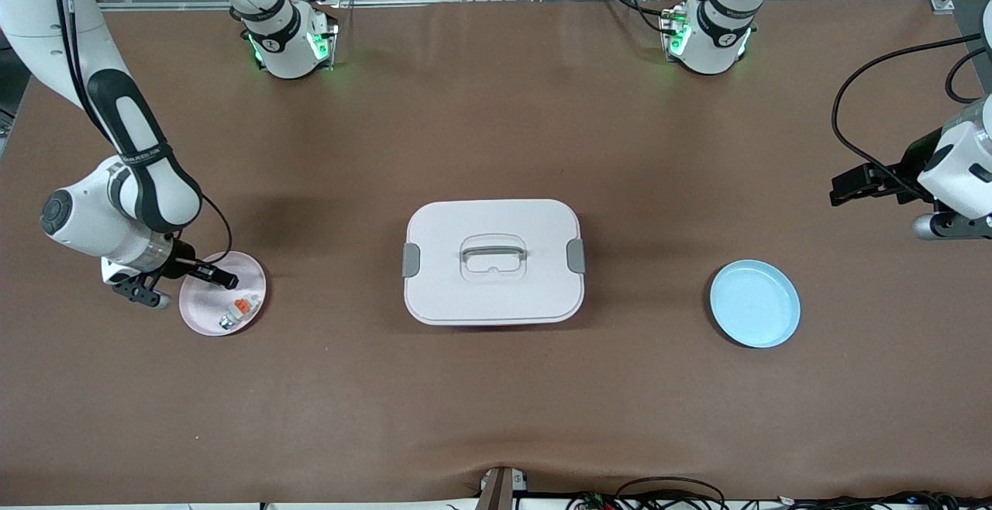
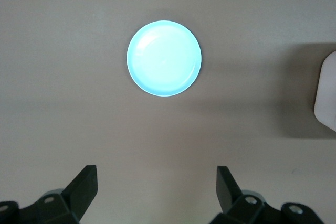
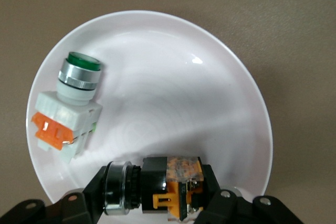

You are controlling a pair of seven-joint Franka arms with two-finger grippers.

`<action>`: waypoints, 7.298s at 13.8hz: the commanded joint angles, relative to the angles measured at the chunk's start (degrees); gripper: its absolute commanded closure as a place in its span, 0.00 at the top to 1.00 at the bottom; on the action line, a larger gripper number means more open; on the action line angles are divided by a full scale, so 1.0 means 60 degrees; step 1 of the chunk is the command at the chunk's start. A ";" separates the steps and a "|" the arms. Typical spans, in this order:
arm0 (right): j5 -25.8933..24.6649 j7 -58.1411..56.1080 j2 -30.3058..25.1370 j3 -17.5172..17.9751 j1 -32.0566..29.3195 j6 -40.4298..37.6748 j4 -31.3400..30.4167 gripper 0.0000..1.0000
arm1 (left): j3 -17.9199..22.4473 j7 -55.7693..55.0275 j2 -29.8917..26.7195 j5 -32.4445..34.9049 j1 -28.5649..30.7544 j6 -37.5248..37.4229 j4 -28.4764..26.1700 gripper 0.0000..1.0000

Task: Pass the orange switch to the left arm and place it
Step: 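Close the right gripper on the black orange-bodied switch, then lift the switch with the right gripper while the left gripper approaches, then carry the switch over the box while the left gripper reaches it, then close the left gripper on the switch held by the right gripper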

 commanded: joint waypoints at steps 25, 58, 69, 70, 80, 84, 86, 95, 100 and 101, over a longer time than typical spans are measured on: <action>0.0365 1.3806 -0.1425 0.0098 0.4732 -0.5762 0.4701 0.00 | -0.0173 -0.0692 -0.0135 -0.1732 -0.0034 -0.0427 0.0282 1.00; 0.1216 2.0285 0.0655 0.0039 0.7927 -0.4414 0.8614 0.00 | -0.0539 -0.0606 0.0949 -0.7008 -0.2421 0.2587 -0.0286 1.00; 0.1201 2.0271 0.0772 0.0039 0.7927 -0.4253 0.8614 0.00 | -0.0715 -0.0049 0.1564 -0.8694 -0.3417 0.5503 -0.0918 0.99; 0.1201 2.0271 0.0772 0.0039 0.7927 -0.4253 0.8614 0.00 | -0.0715 -0.0034 0.1666 -0.8694 -0.3462 0.5694 -0.0903 0.98; 0.1201 2.0256 0.0772 0.0039 0.7927 -0.4107 0.8644 0.00 | -0.0729 -0.0063 0.2195 -0.8987 -0.4092 0.7278 -0.0845 0.92; 0.1201 2.0256 0.0772 0.0039 0.7927 -0.4077 0.8644 0.00 | -0.0729 -0.0283 0.2165 -0.8973 -0.4340 0.7278 -0.0903 0.90; 0.1201 2.0256 0.0772 0.0039 0.7927 -0.4063 0.8644 0.00 | -0.0715 -0.0298 0.2092 -0.8973 -0.4385 0.7219 -0.1019 0.90; 0.1201 2.0241 0.0860 0.0039 0.7927 -0.4033 0.8644 0.00 | -0.0729 -0.0400 0.1916 -0.8841 -0.4575 0.7175 -0.1313 0.31; 0.1201 2.0227 0.0860 0.0039 0.7927 -0.4019 0.8629 0.00 | -0.0700 -0.0386 0.1872 -0.8725 -0.4532 0.6913 -0.1328 0.00; 0.1201 2.0227 0.0860 0.0039 0.7927 -0.4004 0.8629 0.00 | -0.0715 -0.0400 0.1858 -0.8390 -0.4473 0.6853 -0.1328 0.00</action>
